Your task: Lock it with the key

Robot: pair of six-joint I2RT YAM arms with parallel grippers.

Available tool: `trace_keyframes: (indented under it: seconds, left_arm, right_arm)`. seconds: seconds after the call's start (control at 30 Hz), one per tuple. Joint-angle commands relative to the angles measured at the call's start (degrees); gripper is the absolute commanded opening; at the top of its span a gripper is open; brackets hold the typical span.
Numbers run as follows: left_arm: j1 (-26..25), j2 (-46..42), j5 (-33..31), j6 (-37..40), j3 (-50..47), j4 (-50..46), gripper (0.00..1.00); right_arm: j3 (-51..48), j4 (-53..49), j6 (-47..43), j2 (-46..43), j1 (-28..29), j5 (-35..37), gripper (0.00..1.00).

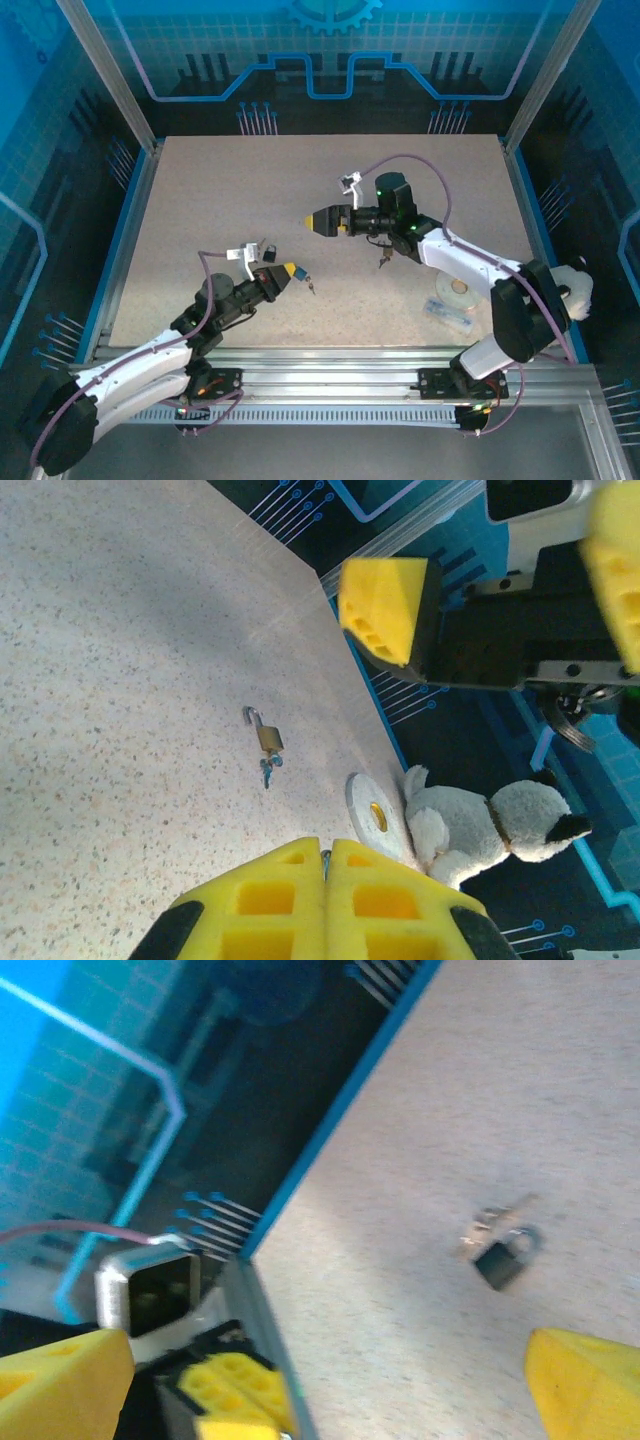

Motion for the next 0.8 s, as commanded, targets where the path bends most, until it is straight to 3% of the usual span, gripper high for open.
trace_keyframes:
  seconds: [0.0, 0.2, 0.47, 0.6, 0.77]
  left_arm:
    - [0.4, 1.4, 0.8, 3.1, 3.6, 0.6, 0.0]
    - [0.9, 5.7, 1.2, 3.8, 6.2, 3.0, 0.0]
    - [1.6, 14.5, 4.3, 1.9, 9.9, 8.3, 0.0]
    - [1.9, 18.4, 5.3, 1.0, 12.5, 9.9, 0.0]
    - [1.9, 23.7, 7.2, -0.5, 16.1, 11.5, 0.0]
  right_arm:
    - [2.8, -16.2, -10.9, -3.7, 0.7, 15.0, 1.0]
    - [2.0, -23.7, -17.2, -10.2, 3.8, 37.8, 1.0]
    - [-11.1, -12.5, -14.9, -22.9, 5.5, 58.0, 1.0]
    - [-22.4, 2.0, -12.4, -30.4, 4.7, 56.3, 1.0]
    - [-31.3, 11.7, -7.7, -36.5, 2.6, 55.1, 1.0]
